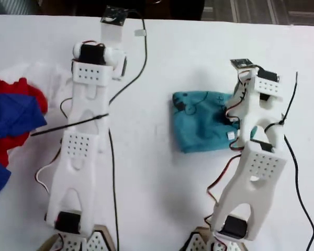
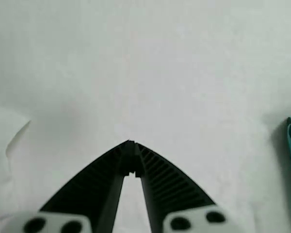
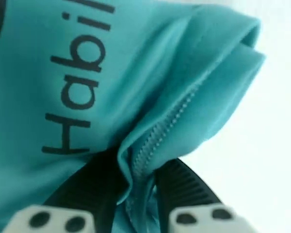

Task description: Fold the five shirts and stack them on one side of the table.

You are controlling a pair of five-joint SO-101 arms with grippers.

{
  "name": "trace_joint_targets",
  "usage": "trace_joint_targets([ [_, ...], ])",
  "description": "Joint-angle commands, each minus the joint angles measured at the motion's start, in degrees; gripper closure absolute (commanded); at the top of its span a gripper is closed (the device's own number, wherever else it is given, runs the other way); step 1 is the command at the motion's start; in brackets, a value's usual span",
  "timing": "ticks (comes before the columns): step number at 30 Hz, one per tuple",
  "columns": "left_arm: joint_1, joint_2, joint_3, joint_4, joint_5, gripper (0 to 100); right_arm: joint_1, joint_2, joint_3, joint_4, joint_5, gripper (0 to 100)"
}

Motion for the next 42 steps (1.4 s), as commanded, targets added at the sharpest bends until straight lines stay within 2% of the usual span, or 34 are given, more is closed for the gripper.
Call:
trace_joint_targets([
  [1,-0.88,-5.01,-1.10,-0.44,-0.53,97,6.46,0.04,-8.35,-0.13,4.13,97.8],
  [5,-1.14,-5.10,-1.10,-0.18,-0.53,97,8.57,1.71,-17.05,-0.66,8.79,97.8],
  [10,-1.49,-5.19,-1.10,-0.09,-0.53,97,11.65,8.75,-28.04,-0.84,10.02,97.8],
  [14,-2.11,-5.19,-1.10,-0.09,-0.53,97,13.93,15.43,-37.63,-1.10,13.89,97.9],
  [20,-2.73,-5.19,-1.10,0.00,-0.53,97,16.66,24.04,-49.49,-1.10,14.68,97.9],
  [32,-2.64,-5.19,-1.10,0.35,-0.53,97,16.92,26.24,-53.01,-0.75,14.68,97.1],
  [34,-2.64,-5.19,-1.10,0.35,-0.53,97,17.19,25.71,-53.01,0.13,14.68,91.8],
  [39,-2.64,-5.19,-1.10,0.62,-0.53,97,17.71,21.76,-53.10,2.07,14.42,63.8],
  [42,-2.73,-5.19,-1.10,0.70,-0.53,97,17.89,18.24,-53.10,2.15,14.24,59.8],
])
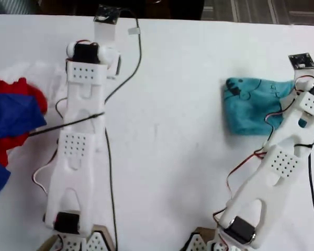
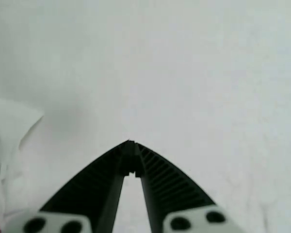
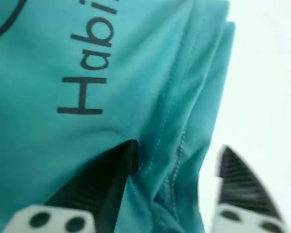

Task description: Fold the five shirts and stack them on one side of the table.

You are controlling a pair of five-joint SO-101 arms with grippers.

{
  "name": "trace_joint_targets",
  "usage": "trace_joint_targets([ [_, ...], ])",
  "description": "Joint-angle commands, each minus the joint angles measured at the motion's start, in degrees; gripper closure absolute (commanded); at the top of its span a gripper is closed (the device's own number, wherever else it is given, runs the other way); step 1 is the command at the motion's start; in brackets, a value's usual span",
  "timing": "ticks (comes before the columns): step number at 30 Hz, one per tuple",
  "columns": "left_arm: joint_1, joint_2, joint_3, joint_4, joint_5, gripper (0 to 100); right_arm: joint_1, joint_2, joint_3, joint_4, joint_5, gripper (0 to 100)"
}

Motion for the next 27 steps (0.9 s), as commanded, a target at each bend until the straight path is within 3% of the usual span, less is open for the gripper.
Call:
trace_joint_targets([
  [1,-0.79,-5.27,-1.10,0.70,-0.53,97,1.10,-8.84,-2.73,0.57,-0.26,59.8],
  [5,-0.79,-6.77,-1.10,0.70,-0.53,97,0.84,-13.49,-2.73,2.07,-5.45,59.9],
  [7,-0.79,-7.91,-1.10,0.70,-0.53,97,-0.04,-14.90,-2.73,4.44,-7.38,64.6],
  [12,-0.88,-9.49,-1.10,0.70,-0.53,97,-1.19,-12.62,-2.11,5.76,-6.42,99.7],
  [14,-1.67,-9.67,-1.10,0.70,-0.53,97,-0.92,-10.33,-2.11,6.11,-6.24,93.3],
  [17,-3.08,-9.67,-1.10,0.70,-0.53,97,-0.84,-6.73,-2.55,7.87,-6.15,98.5],
  [27,-5.45,-9.49,-1.01,0.70,-0.53,97,-1.36,-4.53,-4.66,10.95,-6.24,97.9],
])
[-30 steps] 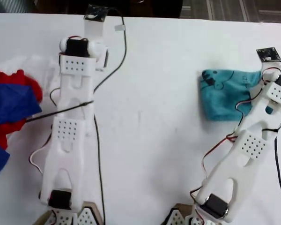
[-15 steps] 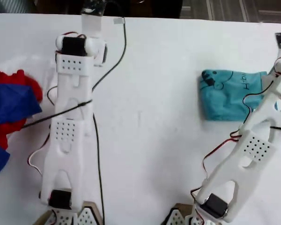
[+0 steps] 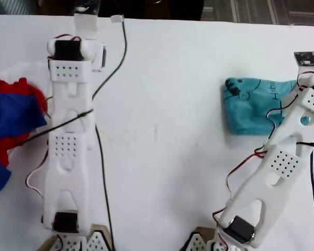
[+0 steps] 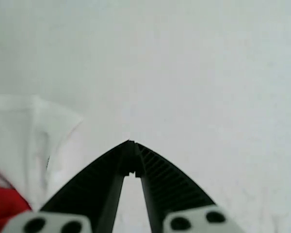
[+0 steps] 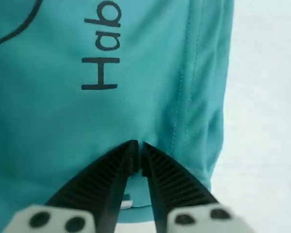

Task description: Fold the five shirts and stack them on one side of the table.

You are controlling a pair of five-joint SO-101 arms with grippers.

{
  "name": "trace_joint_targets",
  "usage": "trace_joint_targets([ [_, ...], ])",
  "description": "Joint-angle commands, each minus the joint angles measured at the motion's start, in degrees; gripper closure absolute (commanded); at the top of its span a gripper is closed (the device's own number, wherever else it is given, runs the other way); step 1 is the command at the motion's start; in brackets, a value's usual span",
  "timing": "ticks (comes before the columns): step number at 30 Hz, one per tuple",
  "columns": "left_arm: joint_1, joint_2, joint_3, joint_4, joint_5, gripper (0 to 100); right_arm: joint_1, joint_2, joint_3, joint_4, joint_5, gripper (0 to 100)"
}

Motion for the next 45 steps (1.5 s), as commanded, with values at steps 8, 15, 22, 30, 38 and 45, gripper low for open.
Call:
trace_joint_targets([
  [8,-3.52,-4.57,-1.10,0.97,-0.53,97,-3.65,-4.00,-11.16,6.64,-0.70,97.9],
  [15,-6.42,-4.57,-1.10,0.97,-0.53,97,-7.78,-4.26,-8.62,6.64,-5.71,97.9],
  [22,-10.64,-6.33,-0.66,1.05,-0.53,97,-12.18,-4.44,-1.41,6.64,-5.71,97.9],
  [30,-12.22,-8.26,-0.66,1.05,-0.53,97,-15.08,-4.44,1.67,6.64,-5.45,97.9],
  [38,-15.30,-10.37,-0.57,1.14,-0.53,97,-15.52,-14.29,-2.73,6.64,-5.89,97.9],
  [45,-24.79,-16.62,-0.48,1.14,-3.96,89,-14.55,-30.90,-2.11,6.73,-5.89,93.8],
])
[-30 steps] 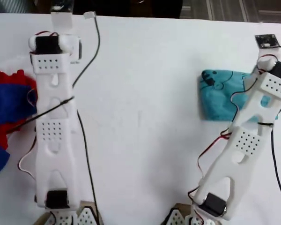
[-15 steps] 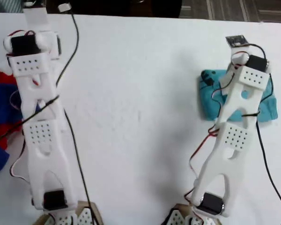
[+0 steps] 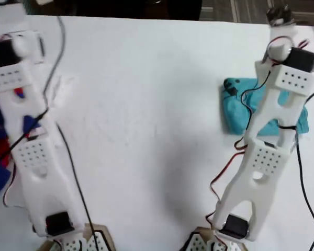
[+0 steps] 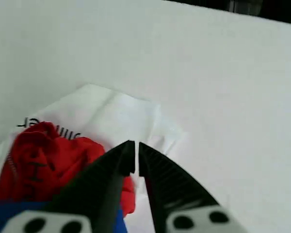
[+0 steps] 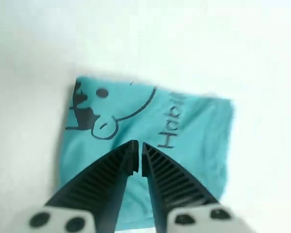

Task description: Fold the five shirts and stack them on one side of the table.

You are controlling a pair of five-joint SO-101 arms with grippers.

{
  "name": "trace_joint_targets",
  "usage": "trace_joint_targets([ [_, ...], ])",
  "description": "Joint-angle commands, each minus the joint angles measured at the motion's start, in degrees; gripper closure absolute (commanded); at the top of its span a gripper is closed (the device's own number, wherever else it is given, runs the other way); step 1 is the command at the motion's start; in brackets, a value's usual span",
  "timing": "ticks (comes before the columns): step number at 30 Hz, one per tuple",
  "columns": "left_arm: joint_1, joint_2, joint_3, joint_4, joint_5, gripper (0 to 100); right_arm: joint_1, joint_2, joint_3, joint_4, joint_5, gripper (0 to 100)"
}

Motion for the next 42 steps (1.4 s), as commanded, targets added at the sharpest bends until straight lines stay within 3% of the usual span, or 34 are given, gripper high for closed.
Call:
trace_joint_targets([
  [1,-6.86,-5.89,-0.57,1.05,-5.01,88,0.40,-12.26,-0.44,1.36,-0.53,90.1],
  [5,-16.70,-7.03,3.03,1.05,-9.58,87,-1.10,-22.99,9.14,1.36,-0.53,78.6],
  [14,-34.02,-21.80,28.00,1.05,-21.27,86,-8.04,-52.00,47.03,1.36,-0.53,83.0],
  [20,-40.79,-31.30,42.42,0.79,-29.71,86,-9.10,-68.18,66.29,1.27,-0.53,83.0],
  [26,-47.12,-30.33,50.68,-1.76,-33.23,85,-9.01,-77.58,78.95,1.27,-0.09,83.0],
  [30,-47.21,-26.64,54.64,-2.20,-31.21,77,-9.10,-79.16,83.08,1.27,0.00,83.0],
  [35,-44.04,-22.51,55.16,-1.85,-24.44,77,-9.10,-79.43,84.04,1.27,0.00,83.0],
  [42,-39.82,-18.55,54.90,-2.64,-20.66,77,-8.84,-79.60,84.04,1.27,0.09,83.2],
])
